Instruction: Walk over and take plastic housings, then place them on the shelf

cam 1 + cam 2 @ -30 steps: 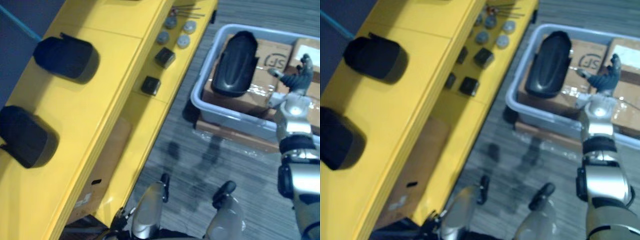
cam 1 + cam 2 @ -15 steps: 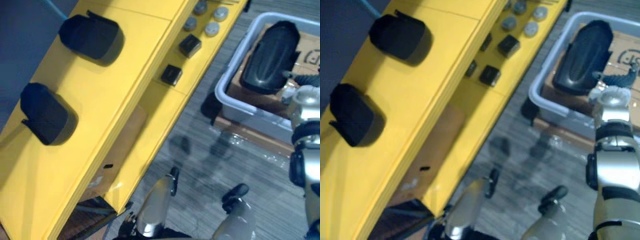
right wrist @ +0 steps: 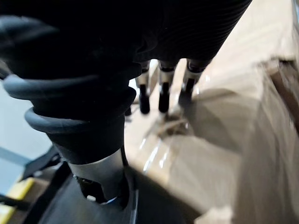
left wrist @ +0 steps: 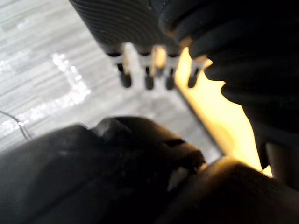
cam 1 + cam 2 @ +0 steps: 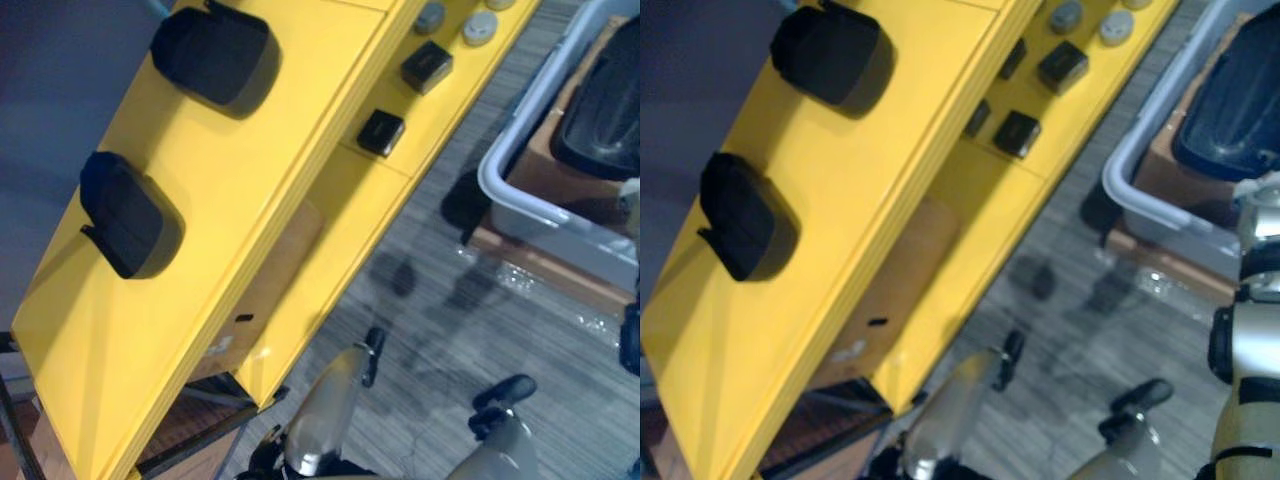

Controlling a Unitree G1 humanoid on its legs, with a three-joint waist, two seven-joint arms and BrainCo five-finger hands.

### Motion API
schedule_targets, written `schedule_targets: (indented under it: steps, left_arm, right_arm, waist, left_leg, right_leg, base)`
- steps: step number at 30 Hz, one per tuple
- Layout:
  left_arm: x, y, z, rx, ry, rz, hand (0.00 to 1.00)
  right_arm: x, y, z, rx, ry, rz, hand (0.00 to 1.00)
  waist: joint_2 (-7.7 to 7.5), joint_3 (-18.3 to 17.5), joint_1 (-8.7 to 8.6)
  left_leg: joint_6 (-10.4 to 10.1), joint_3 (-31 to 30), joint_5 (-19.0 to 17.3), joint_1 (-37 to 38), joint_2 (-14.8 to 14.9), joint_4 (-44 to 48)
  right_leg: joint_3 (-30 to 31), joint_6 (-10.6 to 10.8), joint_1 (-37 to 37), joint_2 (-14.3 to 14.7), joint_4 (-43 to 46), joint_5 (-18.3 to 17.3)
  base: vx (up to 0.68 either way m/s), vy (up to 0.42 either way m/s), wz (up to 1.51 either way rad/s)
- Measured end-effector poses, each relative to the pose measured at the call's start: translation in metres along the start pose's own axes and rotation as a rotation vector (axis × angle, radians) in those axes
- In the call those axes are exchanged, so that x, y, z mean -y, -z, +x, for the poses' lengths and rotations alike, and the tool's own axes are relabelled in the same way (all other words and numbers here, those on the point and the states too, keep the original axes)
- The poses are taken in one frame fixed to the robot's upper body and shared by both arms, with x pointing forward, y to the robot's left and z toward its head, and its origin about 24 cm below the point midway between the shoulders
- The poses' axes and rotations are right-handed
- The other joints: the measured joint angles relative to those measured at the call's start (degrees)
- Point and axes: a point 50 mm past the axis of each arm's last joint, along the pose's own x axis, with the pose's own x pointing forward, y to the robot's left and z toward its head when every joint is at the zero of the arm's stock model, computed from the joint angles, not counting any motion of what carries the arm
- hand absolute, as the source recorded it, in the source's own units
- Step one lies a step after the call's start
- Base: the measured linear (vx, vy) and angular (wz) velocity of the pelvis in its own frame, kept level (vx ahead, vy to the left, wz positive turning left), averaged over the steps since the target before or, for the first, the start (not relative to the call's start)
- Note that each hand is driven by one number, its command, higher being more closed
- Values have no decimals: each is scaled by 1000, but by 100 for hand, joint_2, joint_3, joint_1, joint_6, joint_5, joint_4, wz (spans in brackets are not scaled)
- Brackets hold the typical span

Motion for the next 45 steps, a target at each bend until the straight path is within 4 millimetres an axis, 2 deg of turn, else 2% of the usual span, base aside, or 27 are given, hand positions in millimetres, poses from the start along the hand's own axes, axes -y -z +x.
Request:
schedule_targets:
  steps: [4,9,11,20,22,25,27,29,31,33,35,39,41,42,43,44,45]
  left_arm:
    - [3,-4,2,16,11,-3,0]
    - [4,-8,1,54,22,19,0]
    - [5,-13,1,89,16,27,0]
    - [3,-54,-3,279,20,90,0]
    - [1,-57,-7,292,15,97,0]
    - [-2,-61,-12,300,15,103,0]
    - [-6,-65,-16,302,7,119,0]
    - [-11,-69,-19,314,2,138,0]
    - [-15,-73,-22,316,0,169,0]
    - [-19,-81,-25,326,-3,241,0]
    - [-21,-90,-27,331,-5,321,0]
    - [-26,-116,-25,317,-12,542,0]
    - [-4,-161,-27,472,14,494,0]
    - [37,-203,-28,646,88,415,0]
    - [82,-237,-35,790,183,362,0]
    - [104,-252,-40,849,235,331,0]
    - [140,-271,-50,928,313,288,0]
  right_arm:
    - [12,5,5,-48,-13,-70,100]
    - [13,3,5,-58,-23,-202,100]
    - [9,12,4,-92,-35,-275,100]
    - [-5,16,0,-21,-53,-510,100]
    - [-7,6,-1,49,-27,-548,100]
    - [-9,-5,-2,118,-13,-565,100]
    - [-17,-13,-7,189,-7,-574,100]
    - [-24,-23,-11,266,-4,-595,100]
    - [-29,-35,-16,337,10,-584,100]
    - [-38,-48,-24,409,13,-575,100]
    - [-51,-56,-33,473,-11,-565,100]
    - [-74,-72,-54,593,-46,-542,100]
    - [-78,-77,-60,629,-39,-520,100]
    - [-81,-82,-64,650,-34,-498,100]
    - [-88,-89,-73,682,-42,-466,100]
    - [-93,-93,-79,706,-52,-447,100]
    - [-103,-100,-92,765,-82,-412,100]
  waist:
    - [7,-6,79]
    - [12,-23,86]
    - [12,-23,89]
    - [-12,-6,50]
    - [-96,58,-63]
    - [-225,154,-120]
    - [-364,255,-269]
    - [-485,341,-341]
    - [-551,387,-446]
    - [-634,445,-549]
    - [-720,503,-576]
    - [-844,586,-744]
    - [-897,614,-818]
    - [-915,617,-861]
    - [-966,648,-930]
    - [-1030,672,-977]
    - [-1195,686,-1115]
  left_leg:
    - [12,25,-8,0,6,-43]
    - [9,25,0,46,17,-79]
    - [9,16,0,131,18,-91]
    - [9,27,-3,364,39,-136]
    - [8,36,-4,444,57,-181]
    - [5,78,-4,514,131,-193]
    - [-20,87,-19,636,218,-188]
    - [-32,173,-26,710,296,-192]
    - [-37,183,-28,717,344,-190]
    - [-67,220,-34,759,427,-188]
    - [-121,363,-64,866,548,-191]
    - [-213,503,-99,908,726,-181]
    - [-286,503,-88,799,819,-156]
    - [-316,507,-46,732,841,-166]
    - [-327,550,-21,683,880,-153]
    - [-334,595,-13,682,909,-159]
    - [-350,685,-2,673,950,-179]
  right_leg:
    - [-15,-1,22,42,-145,71]
    - [-21,19,70,100,-230,125]
    - [-31,25,174,113,-271,129]
    - [-50,4,394,128,-282,118]
    - [-53,-3,452,146,-294,114]
    - [-25,-11,480,211,-297,115]
    - [-35,-6,626,311,-348,119]
    - [13,-25,649,373,-370,133]
    - [26,-40,644,422,-374,140]
    - [88,-68,638,513,-390,159]
    - [229,-117,630,627,-424,191]
    - [396,-236,576,874,-576,280]
    - [469,-292,494,1001,-633,322]
    - [477,-349,422,1031,-664,376]
    - [493,-385,377,1075,-728,427]
    - [510,-413,358,1105,-769,476]
    - [610,-433,300,1171,-864,543]
  base:
    - [17,64,-4]
    - [49,29,-3]
    - [27,37,0]
    - [-22,26,0]
    - [-13,10,-2]
    - [-19,1,-9]
    - [-5,-6,-9]
    - [-18,6,-19]
    - [-31,11,-13]
    - [-40,12,-20]
    - [-59,12,-41]
    - [-84,3,-32]
    - [-102,-15,-16]
    - [-111,-13,-10]
    - [-112,-10,-20]
    - [-111,-12,-36]
    - [-82,-17,-37]
